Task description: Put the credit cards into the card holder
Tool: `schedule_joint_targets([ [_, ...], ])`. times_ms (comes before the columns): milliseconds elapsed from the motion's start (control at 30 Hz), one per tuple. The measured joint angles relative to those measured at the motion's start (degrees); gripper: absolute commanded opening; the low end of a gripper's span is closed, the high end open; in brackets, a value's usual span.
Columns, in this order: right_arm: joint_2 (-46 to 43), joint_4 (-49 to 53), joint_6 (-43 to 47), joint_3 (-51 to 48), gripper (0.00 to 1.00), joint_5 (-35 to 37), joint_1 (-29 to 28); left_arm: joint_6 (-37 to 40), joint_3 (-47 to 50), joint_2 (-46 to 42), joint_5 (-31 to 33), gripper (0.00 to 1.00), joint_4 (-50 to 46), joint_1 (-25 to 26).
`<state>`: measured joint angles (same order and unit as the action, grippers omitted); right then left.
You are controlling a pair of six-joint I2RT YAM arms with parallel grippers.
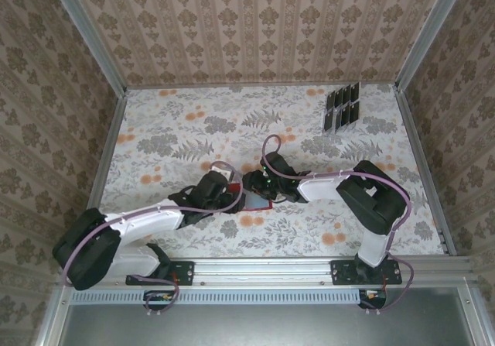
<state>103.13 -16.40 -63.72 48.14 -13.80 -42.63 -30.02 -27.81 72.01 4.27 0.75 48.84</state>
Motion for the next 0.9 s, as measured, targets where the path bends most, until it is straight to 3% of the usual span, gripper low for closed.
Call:
schedule_joint_targets([
  [567, 0.0, -0.39, -1.03, -0.15, 0.51, 0.0, 0.0, 0.02, -2.49, 7.91, 2.89, 0.77, 3.76, 2.36],
  [900, -0.85, 0.61, -0.48, -0.15, 0.56, -0.37, 0.52, 0.0, -2.64, 10.19, 4.74, 0.65, 4.07, 2.62],
])
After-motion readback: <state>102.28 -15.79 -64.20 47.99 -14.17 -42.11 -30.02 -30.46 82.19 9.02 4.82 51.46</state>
